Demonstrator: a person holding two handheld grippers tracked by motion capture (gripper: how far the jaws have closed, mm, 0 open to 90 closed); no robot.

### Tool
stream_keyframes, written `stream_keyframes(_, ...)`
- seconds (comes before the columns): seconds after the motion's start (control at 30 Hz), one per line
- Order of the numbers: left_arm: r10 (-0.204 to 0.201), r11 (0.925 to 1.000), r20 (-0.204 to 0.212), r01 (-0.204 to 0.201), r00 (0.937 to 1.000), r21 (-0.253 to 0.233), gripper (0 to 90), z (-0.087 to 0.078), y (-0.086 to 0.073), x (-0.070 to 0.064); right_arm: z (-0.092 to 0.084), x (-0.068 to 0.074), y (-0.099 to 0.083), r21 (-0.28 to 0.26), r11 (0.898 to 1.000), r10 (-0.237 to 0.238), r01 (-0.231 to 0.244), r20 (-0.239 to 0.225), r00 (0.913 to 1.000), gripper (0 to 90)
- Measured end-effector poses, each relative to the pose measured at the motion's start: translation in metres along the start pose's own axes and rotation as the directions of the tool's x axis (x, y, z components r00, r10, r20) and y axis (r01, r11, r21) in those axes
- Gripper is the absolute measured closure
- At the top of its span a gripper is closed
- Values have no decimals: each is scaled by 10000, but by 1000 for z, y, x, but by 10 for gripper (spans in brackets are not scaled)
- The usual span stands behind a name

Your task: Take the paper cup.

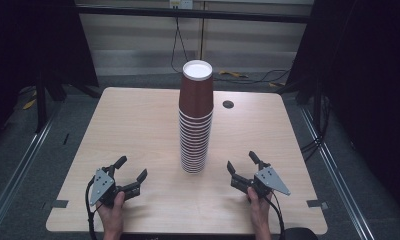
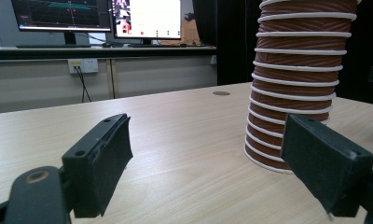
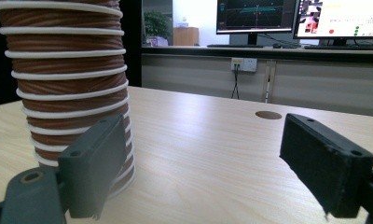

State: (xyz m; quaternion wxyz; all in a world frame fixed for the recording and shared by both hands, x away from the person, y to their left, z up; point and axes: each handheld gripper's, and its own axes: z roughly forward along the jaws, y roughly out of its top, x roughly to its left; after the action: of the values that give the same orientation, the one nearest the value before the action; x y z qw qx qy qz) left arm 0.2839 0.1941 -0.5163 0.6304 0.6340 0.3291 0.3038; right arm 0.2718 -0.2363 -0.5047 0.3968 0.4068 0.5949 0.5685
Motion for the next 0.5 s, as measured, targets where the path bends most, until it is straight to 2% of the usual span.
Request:
stream_keyframes(0.2,-32,10000,-58,32,10000,-30,159,0,0,-1,2,4,1,292,9990,-336,329,241,9991,134)
stream_keyframes(0.37,-33,10000,13,33,10000,-19,159,0,0,-1,3,0,2,486,9988,92,-106,288,9995,137)
stream_keyframes(0.5,-26,10000,72,26,10000,-9,159,0,0,-1,6,-2,3,765,9969,203,-202,-15,9998,147)
